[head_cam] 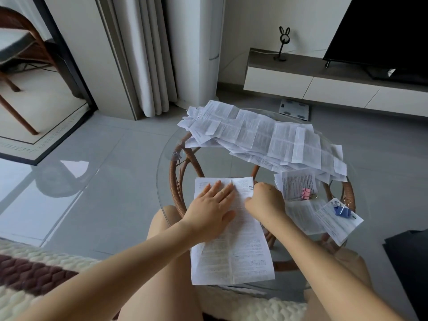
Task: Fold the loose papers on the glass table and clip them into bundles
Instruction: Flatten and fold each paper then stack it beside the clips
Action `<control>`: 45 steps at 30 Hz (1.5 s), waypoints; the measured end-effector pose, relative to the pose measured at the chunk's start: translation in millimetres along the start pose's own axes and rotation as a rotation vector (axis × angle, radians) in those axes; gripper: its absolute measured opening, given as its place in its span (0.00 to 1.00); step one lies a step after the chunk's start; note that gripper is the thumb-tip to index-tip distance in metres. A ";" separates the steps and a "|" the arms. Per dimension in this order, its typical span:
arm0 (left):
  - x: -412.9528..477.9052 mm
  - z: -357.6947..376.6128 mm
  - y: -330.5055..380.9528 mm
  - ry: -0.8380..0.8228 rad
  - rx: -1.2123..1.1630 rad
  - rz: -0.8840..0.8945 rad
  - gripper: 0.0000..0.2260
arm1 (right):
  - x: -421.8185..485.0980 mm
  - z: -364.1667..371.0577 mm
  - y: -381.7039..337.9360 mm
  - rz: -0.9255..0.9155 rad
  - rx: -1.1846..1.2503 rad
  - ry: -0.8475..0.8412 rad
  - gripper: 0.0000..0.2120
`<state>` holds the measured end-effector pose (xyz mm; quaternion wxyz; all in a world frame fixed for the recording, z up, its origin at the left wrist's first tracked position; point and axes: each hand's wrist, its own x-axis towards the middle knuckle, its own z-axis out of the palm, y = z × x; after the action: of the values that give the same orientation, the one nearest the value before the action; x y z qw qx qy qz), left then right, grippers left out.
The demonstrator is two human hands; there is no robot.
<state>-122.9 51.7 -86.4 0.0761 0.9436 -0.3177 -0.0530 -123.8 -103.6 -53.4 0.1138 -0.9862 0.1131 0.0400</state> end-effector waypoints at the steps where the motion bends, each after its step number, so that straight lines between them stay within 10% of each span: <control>1: -0.9 3.5 -1.9 0.015 0.007 0.005 0.28 | 0.0 0.6 0.0 -0.005 -0.005 0.004 0.05; 13: 1.5 8.8 -4.0 0.082 -0.076 0.043 0.34 | -4.2 -0.3 -6.8 -0.066 -0.116 -0.004 0.17; 45: 2.9 9.1 -9.2 0.103 -0.071 0.017 0.33 | 0.1 3.0 -0.8 -0.062 -0.024 0.027 0.09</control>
<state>-116.5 56.1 -97.1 0.1261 0.9391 -0.3194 -0.0150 -123.8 -102.2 -56.1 0.1016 -0.9910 0.0835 0.0247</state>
